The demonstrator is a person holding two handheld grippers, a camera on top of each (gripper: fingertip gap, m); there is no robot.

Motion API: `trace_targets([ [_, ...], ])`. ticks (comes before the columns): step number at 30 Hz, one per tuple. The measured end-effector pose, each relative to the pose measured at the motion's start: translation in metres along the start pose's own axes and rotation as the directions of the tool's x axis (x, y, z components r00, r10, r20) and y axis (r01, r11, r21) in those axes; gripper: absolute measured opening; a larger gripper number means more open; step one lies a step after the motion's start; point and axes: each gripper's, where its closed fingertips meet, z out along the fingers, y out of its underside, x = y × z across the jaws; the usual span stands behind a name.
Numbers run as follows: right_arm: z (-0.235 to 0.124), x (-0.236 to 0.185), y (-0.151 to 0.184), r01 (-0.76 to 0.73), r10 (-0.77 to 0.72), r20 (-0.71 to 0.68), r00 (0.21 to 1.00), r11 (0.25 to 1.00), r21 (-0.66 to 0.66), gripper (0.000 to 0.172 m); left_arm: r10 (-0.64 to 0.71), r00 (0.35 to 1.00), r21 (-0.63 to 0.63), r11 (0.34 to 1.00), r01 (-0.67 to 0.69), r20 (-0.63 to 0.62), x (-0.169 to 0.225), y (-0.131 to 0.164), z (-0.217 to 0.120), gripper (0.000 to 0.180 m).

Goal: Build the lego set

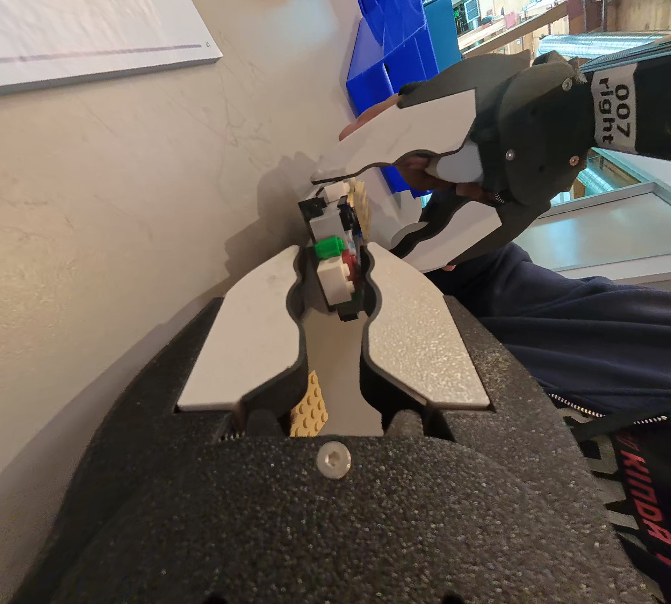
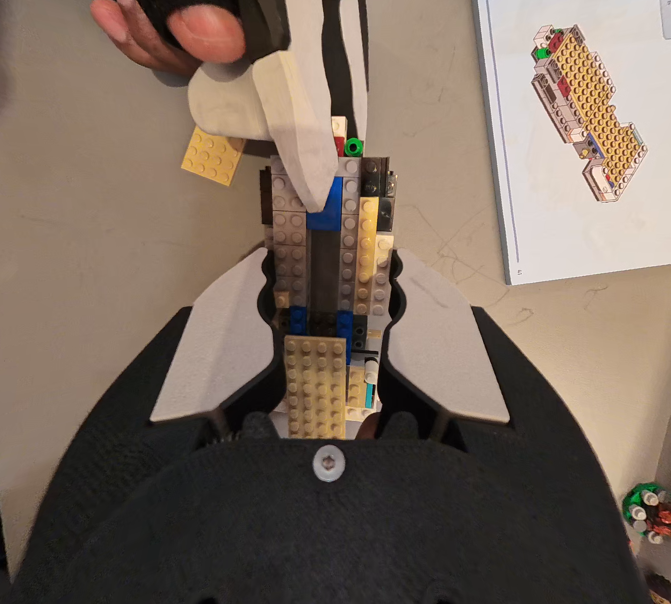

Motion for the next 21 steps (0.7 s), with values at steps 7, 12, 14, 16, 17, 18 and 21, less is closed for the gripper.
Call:
trace_targets([
  [7,0.002,0.005,-0.005,0.004,-0.004,-0.001,1.000,1.000,0.023,0.060,-0.044,0.999,0.028,0.999,0.045,-0.032,-0.001,-0.004,-0.003,0.022],
  [12,-0.006,0.010,-0.012,0.004,-0.002,-0.026,1.000,0.997,0.079,0.062,-0.099,0.993,0.082,0.991,0.103,-0.059,-0.003,-0.012,-0.010,0.021],
  [14,-0.009,0.012,-0.014,0.005,-0.001,-0.042,0.999,0.995,0.097,0.065,-0.116,0.991,0.096,0.988,0.122,-0.066,-0.005,-0.015,-0.012,0.021],
  [16,-0.011,0.015,-0.014,0.012,-0.004,-0.079,0.997,0.995,0.097,0.069,-0.124,0.990,0.107,0.986,0.130,-0.066,-0.005,-0.016,-0.013,0.021],
  [17,-0.011,0.016,-0.014,0.016,-0.007,-0.101,0.995,0.996,0.092,0.070,-0.127,0.990,0.111,0.985,0.134,-0.066,-0.006,-0.017,-0.013,0.021],
  [18,-0.010,0.016,-0.014,0.021,-0.011,-0.118,0.993,0.996,0.088,0.071,-0.131,0.989,0.116,0.984,0.138,-0.067,-0.006,-0.017,-0.014,0.021],
  [21,-0.007,0.013,-0.013,0.039,-0.026,-0.165,0.986,0.996,0.078,0.073,-0.141,0.988,0.129,0.980,0.149,-0.070,-0.008,-0.019,-0.015,0.021],
])
